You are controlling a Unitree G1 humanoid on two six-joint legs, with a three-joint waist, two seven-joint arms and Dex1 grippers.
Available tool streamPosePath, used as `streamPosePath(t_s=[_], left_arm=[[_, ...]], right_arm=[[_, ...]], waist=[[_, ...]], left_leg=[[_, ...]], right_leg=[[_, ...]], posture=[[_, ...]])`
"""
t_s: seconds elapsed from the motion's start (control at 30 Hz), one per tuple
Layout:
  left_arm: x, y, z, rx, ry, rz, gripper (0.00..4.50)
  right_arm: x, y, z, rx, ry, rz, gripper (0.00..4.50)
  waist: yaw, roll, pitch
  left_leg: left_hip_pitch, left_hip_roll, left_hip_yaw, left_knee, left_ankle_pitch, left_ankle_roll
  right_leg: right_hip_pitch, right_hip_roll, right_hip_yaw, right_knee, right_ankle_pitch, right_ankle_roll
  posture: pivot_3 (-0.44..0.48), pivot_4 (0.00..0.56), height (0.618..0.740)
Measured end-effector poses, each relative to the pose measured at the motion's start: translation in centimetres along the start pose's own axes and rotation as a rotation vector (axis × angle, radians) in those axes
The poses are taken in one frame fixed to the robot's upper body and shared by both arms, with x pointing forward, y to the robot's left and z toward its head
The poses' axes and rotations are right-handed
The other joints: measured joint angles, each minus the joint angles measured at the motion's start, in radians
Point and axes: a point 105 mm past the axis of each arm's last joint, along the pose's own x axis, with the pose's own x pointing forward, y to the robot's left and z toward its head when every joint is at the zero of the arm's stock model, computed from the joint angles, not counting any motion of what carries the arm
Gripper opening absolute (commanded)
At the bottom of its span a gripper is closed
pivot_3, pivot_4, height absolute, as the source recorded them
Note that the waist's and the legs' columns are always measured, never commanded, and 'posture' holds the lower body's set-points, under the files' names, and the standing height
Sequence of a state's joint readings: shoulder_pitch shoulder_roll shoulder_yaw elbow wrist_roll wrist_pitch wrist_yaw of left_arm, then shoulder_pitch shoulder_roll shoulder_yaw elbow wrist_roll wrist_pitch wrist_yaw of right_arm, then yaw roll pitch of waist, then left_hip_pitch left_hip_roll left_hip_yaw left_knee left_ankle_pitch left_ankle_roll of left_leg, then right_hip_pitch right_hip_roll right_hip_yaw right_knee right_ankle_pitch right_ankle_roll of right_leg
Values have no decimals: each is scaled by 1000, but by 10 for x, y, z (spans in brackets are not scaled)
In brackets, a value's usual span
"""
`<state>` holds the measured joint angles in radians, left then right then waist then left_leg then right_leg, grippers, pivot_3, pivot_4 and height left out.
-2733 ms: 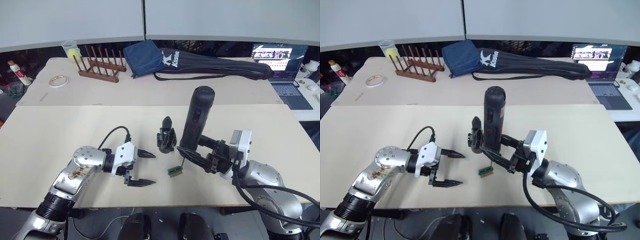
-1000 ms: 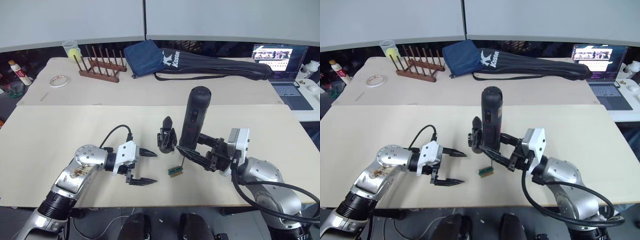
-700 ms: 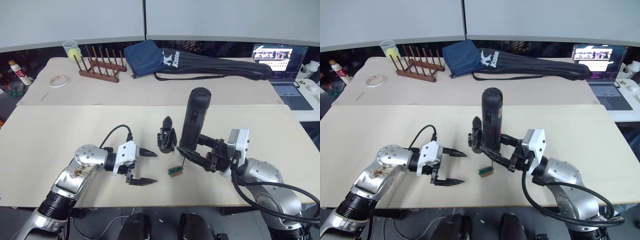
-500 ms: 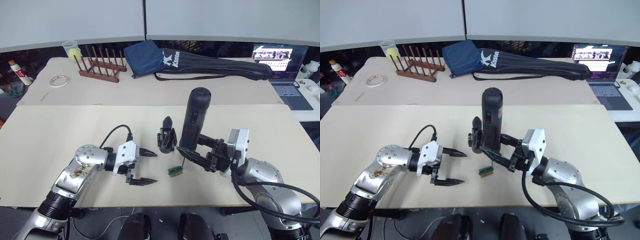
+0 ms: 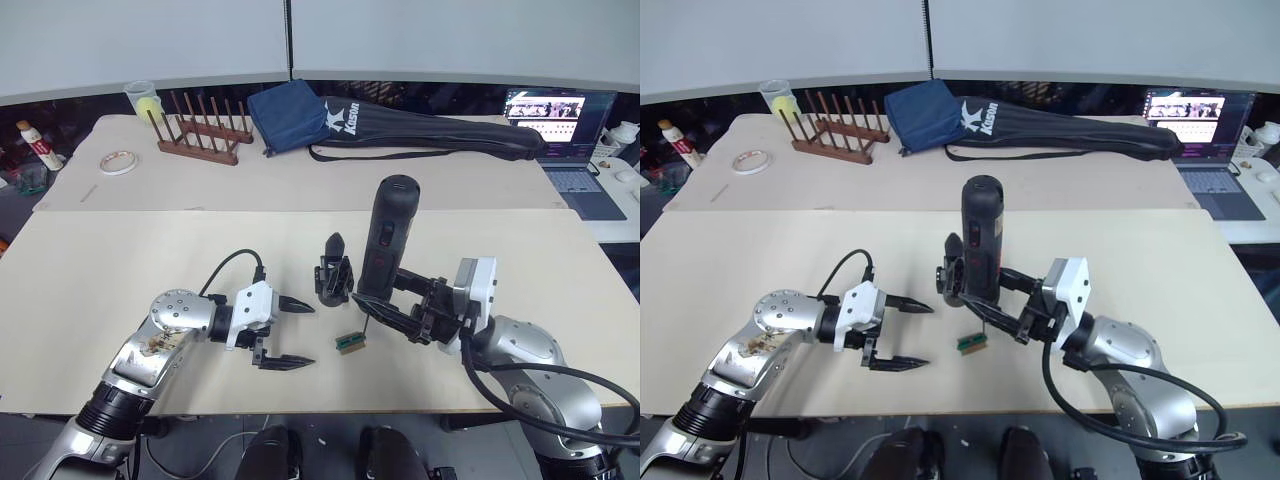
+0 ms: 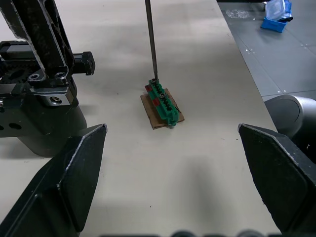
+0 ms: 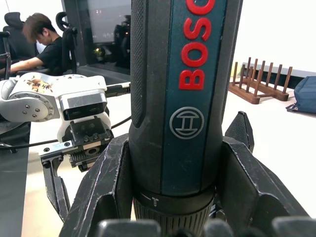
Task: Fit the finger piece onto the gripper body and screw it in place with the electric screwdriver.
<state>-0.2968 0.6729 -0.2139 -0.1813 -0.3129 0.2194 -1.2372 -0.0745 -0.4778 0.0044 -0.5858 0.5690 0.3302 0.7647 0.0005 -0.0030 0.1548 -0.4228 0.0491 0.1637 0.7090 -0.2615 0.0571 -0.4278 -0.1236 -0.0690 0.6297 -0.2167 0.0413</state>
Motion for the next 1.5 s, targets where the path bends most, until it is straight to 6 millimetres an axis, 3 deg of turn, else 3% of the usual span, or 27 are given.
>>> streamPosePath(t_s=[1.5], left_arm=[[0,1,0,0,-1,5,4500]], right_arm=[[1,2,-4,51,33,32,1967]], waist=[[1,0,0]], left_leg=[[0,0,0,0,0,0]], right_leg=[[0,0,0,0,0,0]], posture=[[0,150,740]])
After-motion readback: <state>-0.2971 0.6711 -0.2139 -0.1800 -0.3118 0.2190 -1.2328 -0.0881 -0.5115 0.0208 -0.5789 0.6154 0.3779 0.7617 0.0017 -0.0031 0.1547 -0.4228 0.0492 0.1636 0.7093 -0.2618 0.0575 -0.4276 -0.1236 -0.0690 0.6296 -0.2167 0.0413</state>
